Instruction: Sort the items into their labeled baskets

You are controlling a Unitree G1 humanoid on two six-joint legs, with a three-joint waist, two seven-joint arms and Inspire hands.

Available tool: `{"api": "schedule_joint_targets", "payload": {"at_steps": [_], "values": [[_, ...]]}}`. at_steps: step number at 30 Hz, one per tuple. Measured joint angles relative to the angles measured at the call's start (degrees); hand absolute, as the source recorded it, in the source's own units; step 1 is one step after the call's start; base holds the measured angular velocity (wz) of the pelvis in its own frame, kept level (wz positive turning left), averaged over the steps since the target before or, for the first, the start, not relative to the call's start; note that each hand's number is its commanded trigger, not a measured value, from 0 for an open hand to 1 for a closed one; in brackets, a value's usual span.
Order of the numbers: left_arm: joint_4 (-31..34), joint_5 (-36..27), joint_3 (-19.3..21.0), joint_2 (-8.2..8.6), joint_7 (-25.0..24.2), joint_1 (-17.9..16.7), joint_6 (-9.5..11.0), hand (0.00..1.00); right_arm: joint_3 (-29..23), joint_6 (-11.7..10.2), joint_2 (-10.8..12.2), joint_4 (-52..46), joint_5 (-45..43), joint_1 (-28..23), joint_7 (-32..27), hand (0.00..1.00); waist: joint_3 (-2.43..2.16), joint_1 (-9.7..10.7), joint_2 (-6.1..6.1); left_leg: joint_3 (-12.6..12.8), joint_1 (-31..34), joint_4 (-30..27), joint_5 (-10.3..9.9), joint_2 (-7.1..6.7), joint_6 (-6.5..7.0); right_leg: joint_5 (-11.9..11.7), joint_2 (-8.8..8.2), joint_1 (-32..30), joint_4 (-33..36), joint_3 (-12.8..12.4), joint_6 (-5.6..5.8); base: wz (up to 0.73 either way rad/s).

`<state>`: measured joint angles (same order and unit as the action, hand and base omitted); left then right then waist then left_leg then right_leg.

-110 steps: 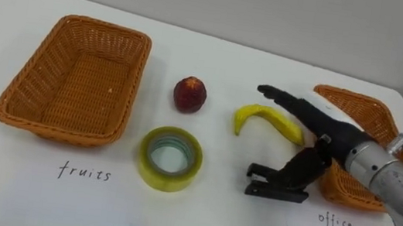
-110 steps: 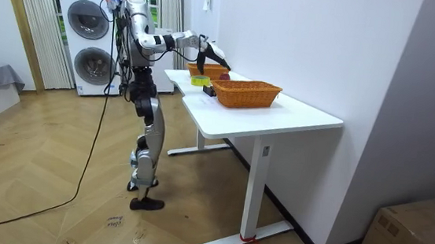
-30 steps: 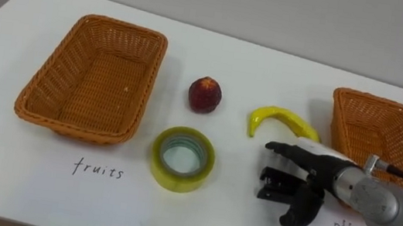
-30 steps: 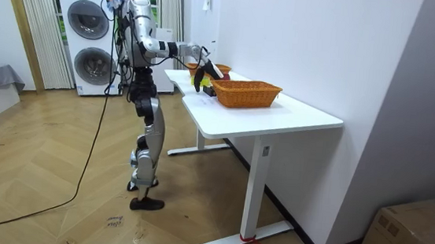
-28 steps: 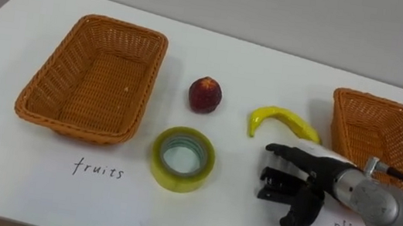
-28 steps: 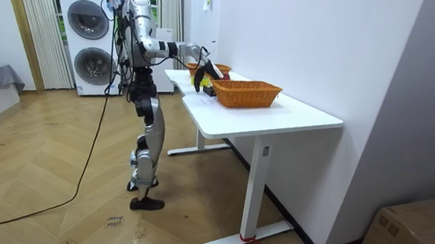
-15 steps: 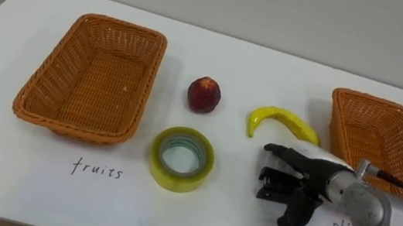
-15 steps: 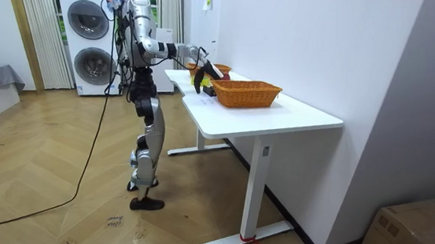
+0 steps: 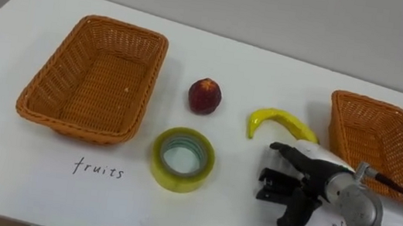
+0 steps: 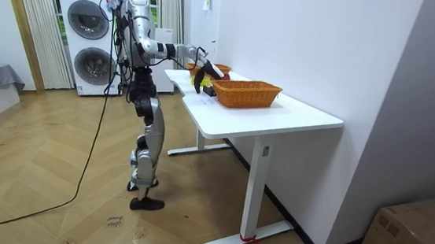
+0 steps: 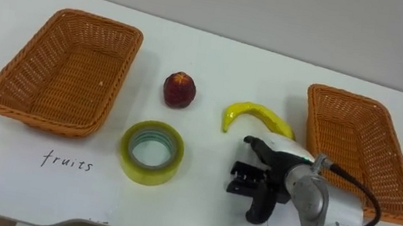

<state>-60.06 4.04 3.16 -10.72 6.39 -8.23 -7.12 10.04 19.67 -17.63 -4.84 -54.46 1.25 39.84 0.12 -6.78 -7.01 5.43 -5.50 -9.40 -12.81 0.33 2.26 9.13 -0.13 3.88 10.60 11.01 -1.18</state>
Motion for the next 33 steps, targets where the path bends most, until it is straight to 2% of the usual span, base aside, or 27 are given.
{"api": "schedule_joint_targets", "payload": {"at_steps": [8, 16, 31, 33], "values": [[0.77, -0.01, 0.00, 0.00, 0.34, 0.07, -2.29, 0.00, 0.03, 3.54, 0.38, 0.46, -0.08, 0.71, 1.07, 0.00, -0.06, -0.04, 0.02, -0.01, -0.08, 0.03, 0.02, -0.03, 0.01, 0.00, 0.00, 0.00, 0.07, 0.03, 0.00, 0.00], [1.40, 0.02, 0.00, -0.04, 0.36, 0.05, -2.96, 0.00, 0.00, 4.67, 1.73, 2.91, -0.09, 2.46, 1.64, 0.00, -0.32, 0.03, -0.35, -0.04, -0.10, -0.06, 0.03, 0.02, 0.00, 0.00, 0.01, 0.11, 0.06, 0.02, 0.00, 0.00], [3.12, -0.04, -0.04, -0.04, 0.35, 0.02, -4.19, 0.00, 0.57, 6.62, 1.99, 3.93, 0.44, 3.48, 2.86, 0.00, -0.32, -0.06, -0.36, 0.00, -0.15, -0.10, 0.03, 0.01, 0.00, 0.00, 0.00, 0.11, 0.07, 0.16, 0.00, 0.00], [2.54, -0.10, -0.06, -0.05, 0.35, 0.23, -4.19, 0.00, 1.06, 6.62, 1.98, 4.30, 0.45, 3.80, 2.87, 0.40, -0.32, -0.06, -0.37, 0.00, -0.14, -0.09, 0.03, 0.00, 0.00, -0.01, 0.00, 0.12, 0.06, 0.16, -0.01, 0.00]]}}
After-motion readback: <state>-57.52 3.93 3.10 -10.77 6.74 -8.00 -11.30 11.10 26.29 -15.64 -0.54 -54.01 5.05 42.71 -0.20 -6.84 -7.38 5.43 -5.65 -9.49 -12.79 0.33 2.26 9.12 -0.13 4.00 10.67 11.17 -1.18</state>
